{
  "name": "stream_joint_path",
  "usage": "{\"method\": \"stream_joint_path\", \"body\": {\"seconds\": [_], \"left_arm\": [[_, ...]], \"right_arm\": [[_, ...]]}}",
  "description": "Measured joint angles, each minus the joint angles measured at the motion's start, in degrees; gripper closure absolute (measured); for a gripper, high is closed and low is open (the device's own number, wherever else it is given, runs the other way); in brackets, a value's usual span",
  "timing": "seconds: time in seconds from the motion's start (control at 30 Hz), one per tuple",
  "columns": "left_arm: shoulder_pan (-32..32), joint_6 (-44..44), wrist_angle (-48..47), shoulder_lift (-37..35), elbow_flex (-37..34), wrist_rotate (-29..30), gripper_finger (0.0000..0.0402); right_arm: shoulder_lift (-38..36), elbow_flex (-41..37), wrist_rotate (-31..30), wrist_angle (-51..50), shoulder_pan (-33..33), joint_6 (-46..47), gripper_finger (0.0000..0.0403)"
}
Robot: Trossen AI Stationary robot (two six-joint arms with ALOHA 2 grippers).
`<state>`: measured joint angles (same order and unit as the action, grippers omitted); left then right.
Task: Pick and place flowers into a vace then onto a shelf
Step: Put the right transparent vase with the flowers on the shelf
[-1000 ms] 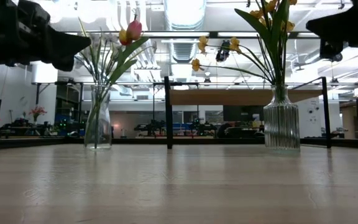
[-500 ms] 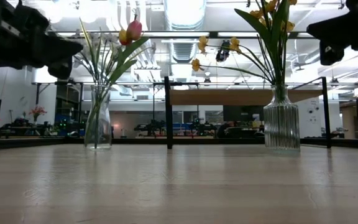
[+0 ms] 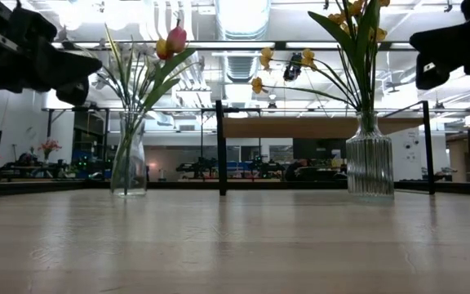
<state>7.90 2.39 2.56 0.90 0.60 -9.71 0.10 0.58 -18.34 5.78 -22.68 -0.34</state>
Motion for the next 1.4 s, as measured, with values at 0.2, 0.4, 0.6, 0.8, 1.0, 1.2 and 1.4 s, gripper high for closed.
{"method": "stream_joint_path", "body": {"seconds": [0.2,0.4,0.6,0.8,1.0,1.2,1.4], "left_arm": [[0.01,-2.49,-0.24,-0.71,0.13,0.97,0.0401],[0.00,-1.84,-0.25,-0.72,0.00,1.43,0.0401],[0.02,-1.83,-0.54,-0.60,0.00,2.50,0.0401],[0.02,-1.40,-0.56,-0.56,0.00,2.46,0.0401],[0.00,-0.22,-0.54,-0.56,-0.02,2.07,0.0401],[0.00,-0.30,-0.54,-0.54,-0.02,1.98,0.0401],[0.00,-0.30,-0.56,0.05,-0.04,1.91,0.0401]], "right_arm": [[0.00,0.00,3.95,1.88,5.21,-2.31,0.0395],[0.34,-0.02,7.70,-2.35,9.35,3.61,0.0395],[0.43,-0.02,7.75,-3.04,9.60,3.13,0.0395],[0.46,-0.02,7.75,-3.65,9.60,3.22,0.0395],[0.48,-0.02,7.88,-3.70,9.58,1.70,0.0394],[0.48,-0.02,7.88,-3.70,9.60,-0.56,0.0394],[0.44,-0.02,7.86,-3.70,9.60,-1.33,0.0394]]}}
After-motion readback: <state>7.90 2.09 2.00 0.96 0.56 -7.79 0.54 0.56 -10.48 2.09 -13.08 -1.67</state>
